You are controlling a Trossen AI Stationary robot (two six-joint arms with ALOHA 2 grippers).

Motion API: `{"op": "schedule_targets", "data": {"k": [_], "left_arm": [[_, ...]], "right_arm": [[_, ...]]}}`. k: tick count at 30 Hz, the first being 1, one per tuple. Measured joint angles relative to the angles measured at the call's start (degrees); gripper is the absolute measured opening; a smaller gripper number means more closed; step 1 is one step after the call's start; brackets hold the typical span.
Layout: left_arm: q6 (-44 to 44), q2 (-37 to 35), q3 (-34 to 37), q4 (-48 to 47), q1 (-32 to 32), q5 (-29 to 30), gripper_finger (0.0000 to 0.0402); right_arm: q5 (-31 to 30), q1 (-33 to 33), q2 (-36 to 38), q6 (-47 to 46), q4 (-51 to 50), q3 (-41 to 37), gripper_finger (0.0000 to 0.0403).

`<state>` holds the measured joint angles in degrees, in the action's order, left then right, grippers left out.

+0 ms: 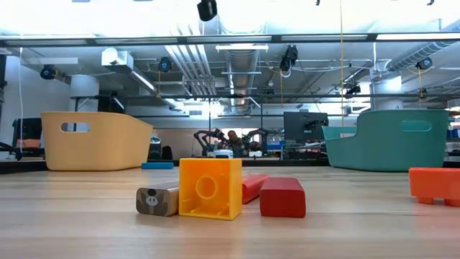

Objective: Sort blocks by size
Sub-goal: Put the orange game piece into the blue bin

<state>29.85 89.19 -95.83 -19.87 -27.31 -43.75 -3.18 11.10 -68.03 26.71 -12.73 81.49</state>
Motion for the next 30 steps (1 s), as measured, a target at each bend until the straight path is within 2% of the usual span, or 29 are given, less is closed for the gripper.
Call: {"op": "schedule_targets", "data": {"k": [6,9,14,21,30], "left_arm": [[27.2,-4.1,20.6,48.1,0.6,4.3,0.0137],[32.5,-4.1,26.6,59.5,1.7,7.5,0.0137],[32.6,-4.0,30.7,59.9,3.7,11.6,0.0137],[29.6,-4.0,30.1,59.6,3.9,12.4,0.0137],[24.9,-4.0,26.4,52.0,3.9,12.4,0.0137]], "right_arm": [[0.1,-1.2,-1.2,1.7,-0.2,0.5,0.0248],[0.0,-1.1,-2.3,0.1,0.1,1.5,0.0262],[0.2,-1.1,-4.9,-1.2,-0.1,3.9,0.0292],[0.4,-1.1,-7.8,-2.4,-0.8,5.3,0.0325],[0.9,-1.4,-9.5,1.4,-0.7,5.4,0.0327]]}}
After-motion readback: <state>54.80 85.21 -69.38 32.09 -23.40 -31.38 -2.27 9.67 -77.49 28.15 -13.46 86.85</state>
